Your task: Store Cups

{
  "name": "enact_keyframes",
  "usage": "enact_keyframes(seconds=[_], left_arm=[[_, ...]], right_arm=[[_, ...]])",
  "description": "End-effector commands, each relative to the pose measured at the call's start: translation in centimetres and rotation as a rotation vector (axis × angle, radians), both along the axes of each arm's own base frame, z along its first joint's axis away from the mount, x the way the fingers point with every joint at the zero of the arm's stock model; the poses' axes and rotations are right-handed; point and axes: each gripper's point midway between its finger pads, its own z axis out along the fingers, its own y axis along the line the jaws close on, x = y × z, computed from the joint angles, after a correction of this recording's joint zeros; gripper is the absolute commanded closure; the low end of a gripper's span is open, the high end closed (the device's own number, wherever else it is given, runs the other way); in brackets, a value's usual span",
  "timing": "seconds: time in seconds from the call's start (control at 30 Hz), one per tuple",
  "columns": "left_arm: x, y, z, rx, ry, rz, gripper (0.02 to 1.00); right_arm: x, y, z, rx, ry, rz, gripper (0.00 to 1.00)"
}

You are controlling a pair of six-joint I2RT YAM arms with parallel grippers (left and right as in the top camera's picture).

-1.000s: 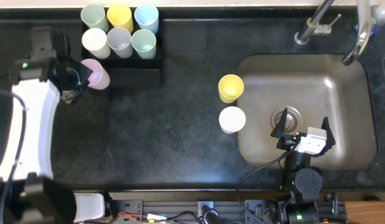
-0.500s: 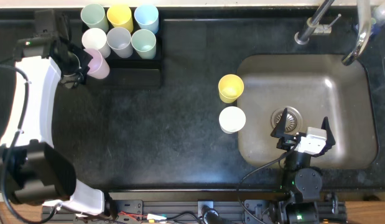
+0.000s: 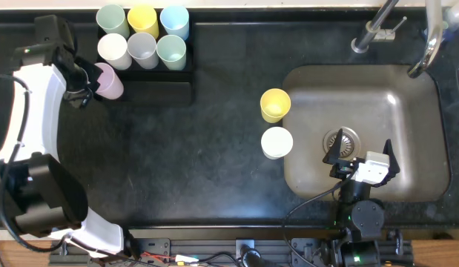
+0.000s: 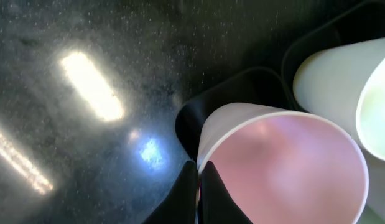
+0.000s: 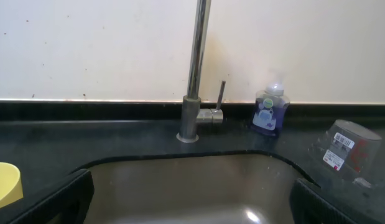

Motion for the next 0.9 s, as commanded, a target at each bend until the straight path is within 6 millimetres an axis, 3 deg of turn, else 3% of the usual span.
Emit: enact_keyframes(seconds=[0.03, 0.57, 0.9], left_arm=[[0.9, 0.7, -0.3, 0.014, -0.007, 0.022, 0.982], [1.7, 0.8, -1.0, 0.021, -0.017, 0.023, 0.982], [1.7, 0.6, -2.6, 0.001, 0.021, 0.019, 0.982]], right_arm=[[0.0, -0.2, -0.4, 0.001, 0.001, -0.007, 0.003], [0.0, -0.2, -0.4, 0.000, 0.001, -0.007, 0.003], [0.0, -0.2, -0.4, 0.000, 0.001, -0.007, 0.005]])
